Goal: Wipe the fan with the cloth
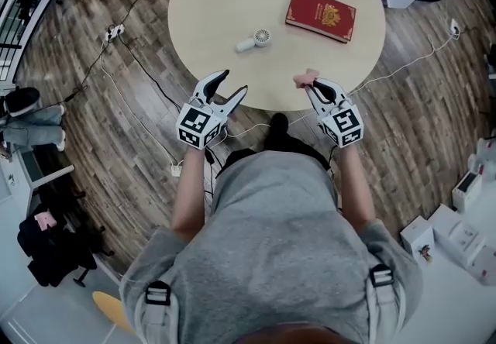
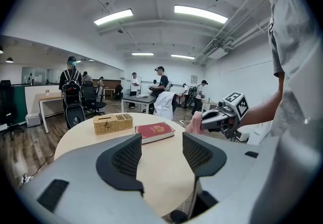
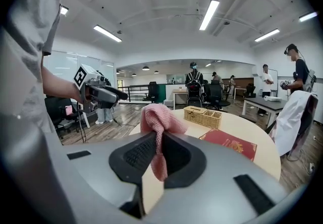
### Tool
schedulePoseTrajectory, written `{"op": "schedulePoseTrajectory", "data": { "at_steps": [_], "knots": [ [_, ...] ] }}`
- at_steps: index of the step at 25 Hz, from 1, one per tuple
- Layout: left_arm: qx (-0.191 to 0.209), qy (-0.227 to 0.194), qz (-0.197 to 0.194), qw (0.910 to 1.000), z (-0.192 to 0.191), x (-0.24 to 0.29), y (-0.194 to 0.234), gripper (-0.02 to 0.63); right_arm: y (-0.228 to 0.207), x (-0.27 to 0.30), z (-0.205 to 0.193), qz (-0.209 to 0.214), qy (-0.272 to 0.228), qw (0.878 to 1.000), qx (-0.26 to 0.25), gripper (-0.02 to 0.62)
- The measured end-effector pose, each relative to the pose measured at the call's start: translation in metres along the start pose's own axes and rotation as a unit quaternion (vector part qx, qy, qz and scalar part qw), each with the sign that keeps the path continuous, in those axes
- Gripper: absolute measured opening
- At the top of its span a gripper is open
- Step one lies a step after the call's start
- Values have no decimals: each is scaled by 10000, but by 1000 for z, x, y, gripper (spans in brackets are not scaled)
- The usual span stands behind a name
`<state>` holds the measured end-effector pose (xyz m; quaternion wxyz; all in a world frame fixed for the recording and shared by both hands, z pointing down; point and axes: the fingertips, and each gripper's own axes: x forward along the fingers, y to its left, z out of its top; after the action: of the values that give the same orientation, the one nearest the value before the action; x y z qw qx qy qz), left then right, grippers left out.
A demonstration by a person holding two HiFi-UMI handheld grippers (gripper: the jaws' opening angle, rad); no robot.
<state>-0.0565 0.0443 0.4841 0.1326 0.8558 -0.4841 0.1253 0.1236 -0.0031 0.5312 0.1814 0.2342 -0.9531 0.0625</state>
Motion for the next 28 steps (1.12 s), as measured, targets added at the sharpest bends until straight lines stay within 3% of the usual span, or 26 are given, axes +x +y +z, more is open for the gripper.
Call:
{"op": "schedulePoseTrajectory", "data": {
  "at_steps": [6,13,28],
  "knots": [
    [-27,-17,233,9997,10,32,25,267,-33,23,2,306,174,9992,-201,40],
    [-42,105,162,9998,11,52,47,267,-48,45,10,323,227,9991,-137,40],
    [-30,343,-559,9978,3,107,102,268,-76,87,0,-53,540,9985,97,40]
  ]
}}
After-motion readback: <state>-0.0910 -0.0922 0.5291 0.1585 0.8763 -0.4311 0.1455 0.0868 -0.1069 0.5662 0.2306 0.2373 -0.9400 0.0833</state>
